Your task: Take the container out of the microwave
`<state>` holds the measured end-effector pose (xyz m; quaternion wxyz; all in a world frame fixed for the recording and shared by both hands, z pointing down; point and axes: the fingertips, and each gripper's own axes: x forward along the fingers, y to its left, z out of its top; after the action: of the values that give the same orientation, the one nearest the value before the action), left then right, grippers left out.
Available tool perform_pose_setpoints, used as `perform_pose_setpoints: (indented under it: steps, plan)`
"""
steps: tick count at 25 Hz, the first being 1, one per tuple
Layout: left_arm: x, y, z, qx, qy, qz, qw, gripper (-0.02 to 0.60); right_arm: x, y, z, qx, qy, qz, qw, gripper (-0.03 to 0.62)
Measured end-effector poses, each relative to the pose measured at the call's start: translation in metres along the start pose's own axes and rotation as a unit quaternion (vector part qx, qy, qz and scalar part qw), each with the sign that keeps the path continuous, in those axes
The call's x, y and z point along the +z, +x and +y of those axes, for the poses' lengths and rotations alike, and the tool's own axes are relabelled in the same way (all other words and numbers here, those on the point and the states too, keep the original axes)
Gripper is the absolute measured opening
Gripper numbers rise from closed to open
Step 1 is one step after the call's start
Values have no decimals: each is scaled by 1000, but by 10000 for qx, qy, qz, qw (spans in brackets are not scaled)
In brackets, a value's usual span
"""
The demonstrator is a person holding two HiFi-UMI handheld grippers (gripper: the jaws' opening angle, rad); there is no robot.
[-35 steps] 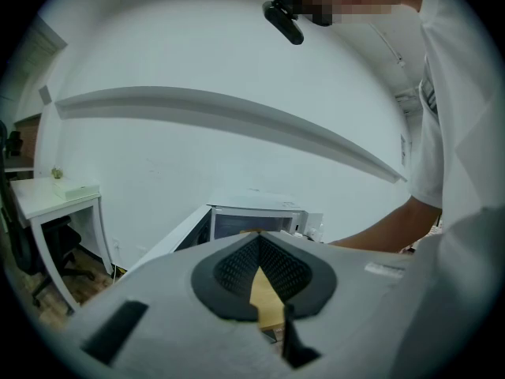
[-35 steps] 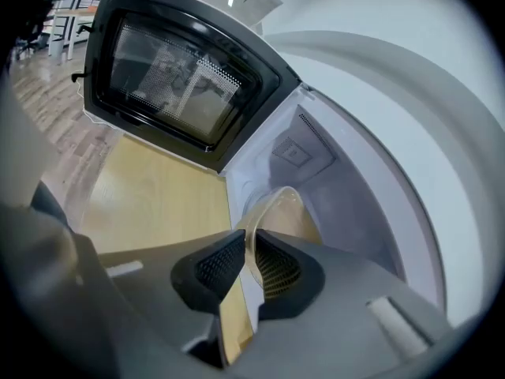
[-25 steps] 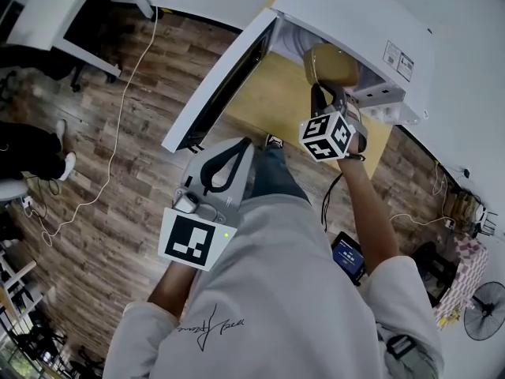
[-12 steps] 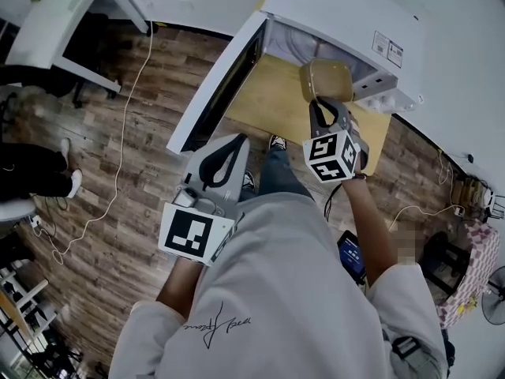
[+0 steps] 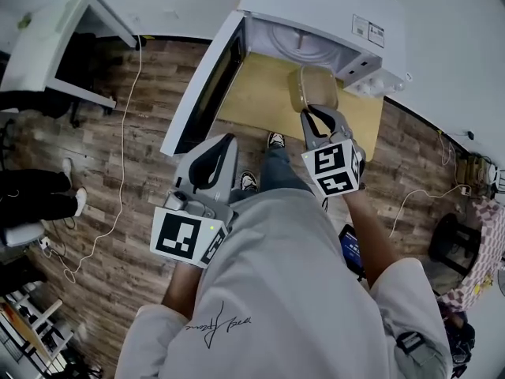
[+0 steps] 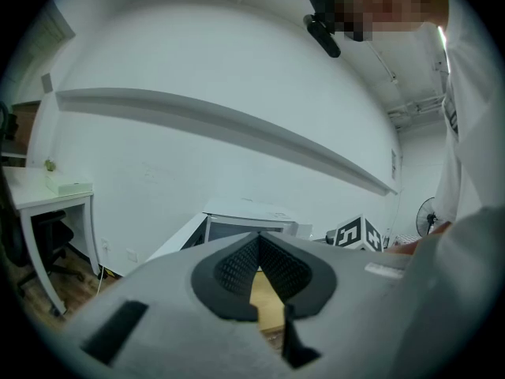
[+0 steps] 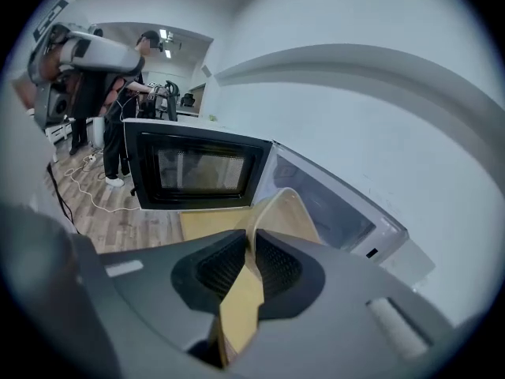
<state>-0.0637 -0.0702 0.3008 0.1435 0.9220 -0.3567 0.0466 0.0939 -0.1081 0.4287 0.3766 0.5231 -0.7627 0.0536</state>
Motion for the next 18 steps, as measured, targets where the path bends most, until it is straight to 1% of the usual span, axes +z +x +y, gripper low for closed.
perform_pose_setpoints:
  steps: [4,8,15,18]
  plan:
    - [-3,-4,-1,18,-14,8,10000,-3,1,-20,8,76,292,-190,9994,55]
    - [-7,-9,-4,49,-64,33,10000,-2,2,-43,17,187,726,-413,9963,55]
    - [-17,-2,-11,-25,-153,124,9998,-3,6,-80,10,-39,1283,-958,9871,55]
    - [-14,-1,-16,-105,-285,28,9995,-3,12,-96,2,-92,1500,-1266,9805,54]
